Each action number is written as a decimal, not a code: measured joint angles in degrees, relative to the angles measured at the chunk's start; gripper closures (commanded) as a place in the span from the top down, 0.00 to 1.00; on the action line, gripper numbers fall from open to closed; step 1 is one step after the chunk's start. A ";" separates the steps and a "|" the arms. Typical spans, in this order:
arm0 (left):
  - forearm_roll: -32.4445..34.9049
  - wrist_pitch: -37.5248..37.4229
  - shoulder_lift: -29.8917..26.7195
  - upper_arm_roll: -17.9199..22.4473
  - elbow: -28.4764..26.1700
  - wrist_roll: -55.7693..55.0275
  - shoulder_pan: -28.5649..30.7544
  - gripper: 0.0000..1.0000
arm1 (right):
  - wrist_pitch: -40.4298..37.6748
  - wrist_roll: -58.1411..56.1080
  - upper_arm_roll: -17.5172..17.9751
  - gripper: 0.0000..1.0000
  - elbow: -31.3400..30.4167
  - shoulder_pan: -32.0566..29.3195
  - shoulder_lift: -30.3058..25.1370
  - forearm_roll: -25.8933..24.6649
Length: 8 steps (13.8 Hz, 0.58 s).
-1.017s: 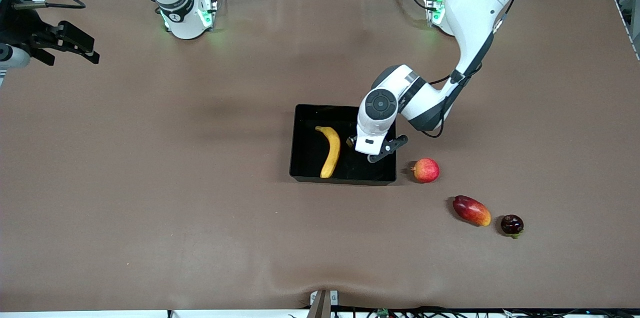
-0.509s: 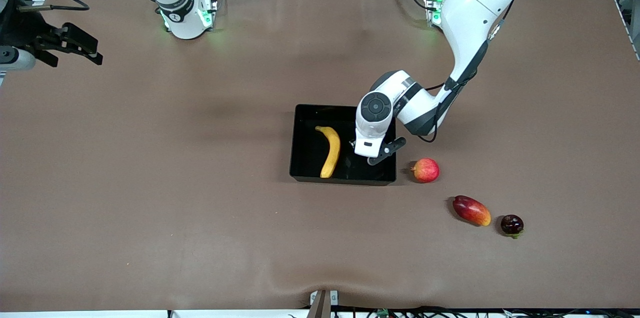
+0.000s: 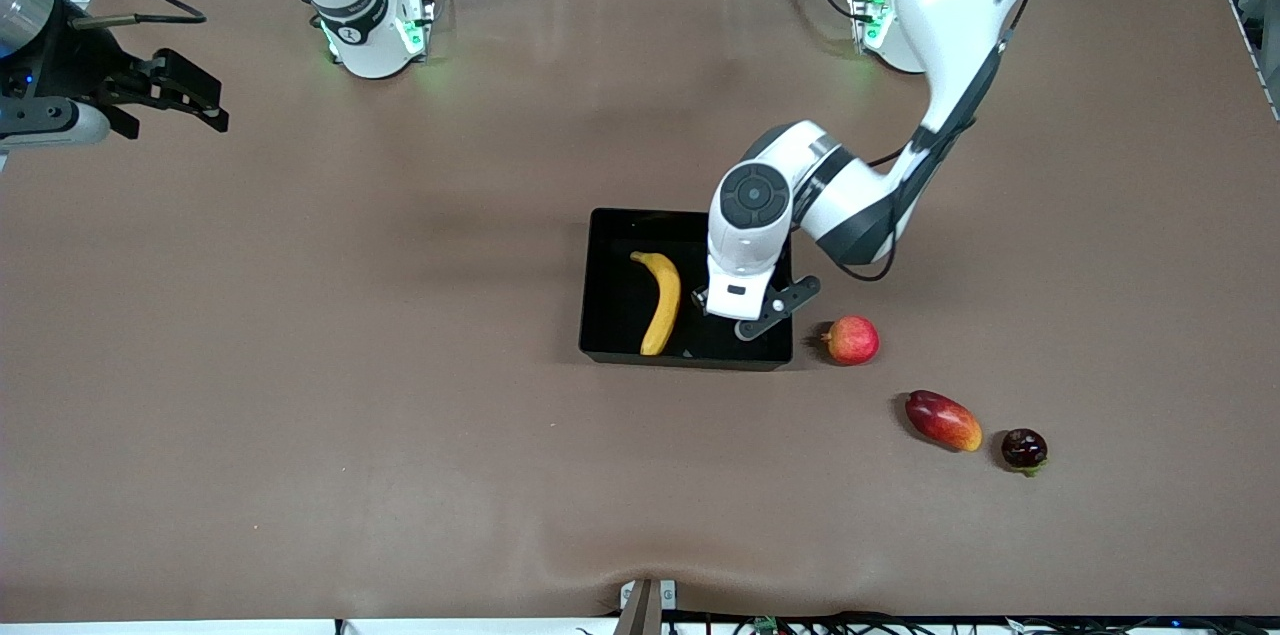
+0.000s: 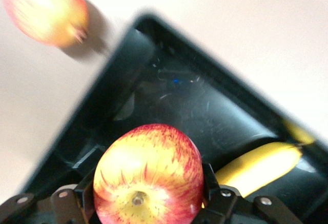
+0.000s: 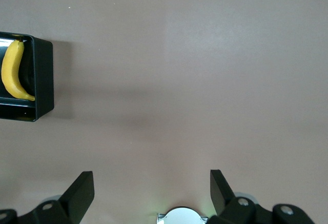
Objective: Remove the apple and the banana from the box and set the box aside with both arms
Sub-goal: 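Lift the apple out of the box toward the mango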
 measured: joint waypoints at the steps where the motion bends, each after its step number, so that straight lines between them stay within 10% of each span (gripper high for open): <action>1: 0.00 -3.48 -1.46 0.11 2.23 2.22 0.41 0.00 | 0.00 0.00 -0.02 1.00 0.00 0.00 0.00 0.00; 8: -0.30 -16.70 -8.37 0.64 4.12 28.80 15.82 0.00 | -0.01 0.00 -0.11 1.00 0.00 0.00 0.00 -0.02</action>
